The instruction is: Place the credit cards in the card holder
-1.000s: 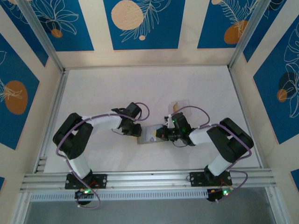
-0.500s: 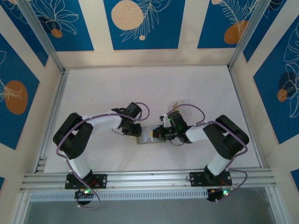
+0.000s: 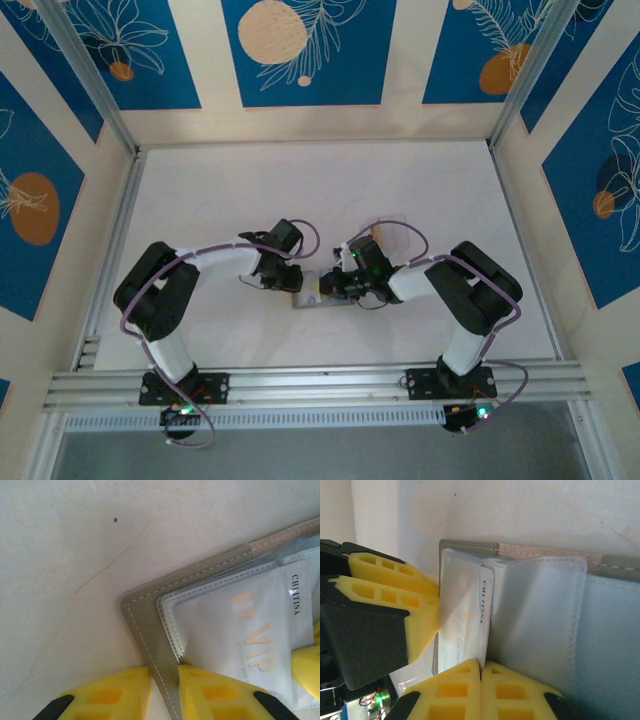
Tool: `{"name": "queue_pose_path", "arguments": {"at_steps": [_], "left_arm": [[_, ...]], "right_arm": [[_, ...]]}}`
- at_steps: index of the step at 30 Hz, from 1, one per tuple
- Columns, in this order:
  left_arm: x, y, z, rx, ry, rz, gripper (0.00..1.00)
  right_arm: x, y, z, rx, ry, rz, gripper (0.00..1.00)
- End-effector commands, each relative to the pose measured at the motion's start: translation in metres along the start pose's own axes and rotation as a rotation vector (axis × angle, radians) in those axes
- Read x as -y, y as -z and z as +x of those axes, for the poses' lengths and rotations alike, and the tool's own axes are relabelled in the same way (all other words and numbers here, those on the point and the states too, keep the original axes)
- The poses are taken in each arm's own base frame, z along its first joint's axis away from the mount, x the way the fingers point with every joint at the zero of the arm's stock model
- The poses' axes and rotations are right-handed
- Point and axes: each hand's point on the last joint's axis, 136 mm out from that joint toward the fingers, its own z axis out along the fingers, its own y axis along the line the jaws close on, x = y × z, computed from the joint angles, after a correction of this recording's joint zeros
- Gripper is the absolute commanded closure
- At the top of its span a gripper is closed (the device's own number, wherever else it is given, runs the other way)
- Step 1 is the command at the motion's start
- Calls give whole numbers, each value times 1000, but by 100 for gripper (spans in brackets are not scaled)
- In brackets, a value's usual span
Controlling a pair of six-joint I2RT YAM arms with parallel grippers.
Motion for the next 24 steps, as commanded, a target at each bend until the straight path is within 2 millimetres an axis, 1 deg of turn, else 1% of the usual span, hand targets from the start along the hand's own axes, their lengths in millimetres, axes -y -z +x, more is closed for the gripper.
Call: {"name": "queue_pose_path", "arguments": {"at_steps": [1, 6, 7, 12, 15, 16, 17, 19, 21, 24], "left_arm": [[-14, -37, 32, -96, 11, -46, 77], [-17, -37, 33, -84, 20, -51, 77], [-17, -37, 33, -82, 20, -48, 77], [-17, -39, 34, -75, 26, -38, 77], [-16, -38, 34, -70, 24, -32, 77], [-16, -39, 35, -72, 22, -32, 77], [-16, -39, 34, -71, 20, -31, 77], [-15, -38, 33, -68, 15, -26, 77], [-13, -38, 32, -67, 11, -20, 76], [-11, -38, 30, -64, 6, -11, 77]], "right_arm": [[3, -5, 24, -62, 14, 90, 94], [-16, 16, 21, -104, 77, 131, 77], [-21, 21, 20, -116, 82, 135, 75], [-33, 45, 12, -145, 110, 175, 72], [-30, 56, 3, -133, 123, 245, 75], [-27, 58, 0, -130, 123, 269, 75], [-23, 59, -2, -131, 123, 305, 78], [-19, 57, -4, -137, 126, 328, 79], [-16, 51, -4, -153, 118, 313, 79], [-11, 37, 0, -181, 97, 284, 83]]}}
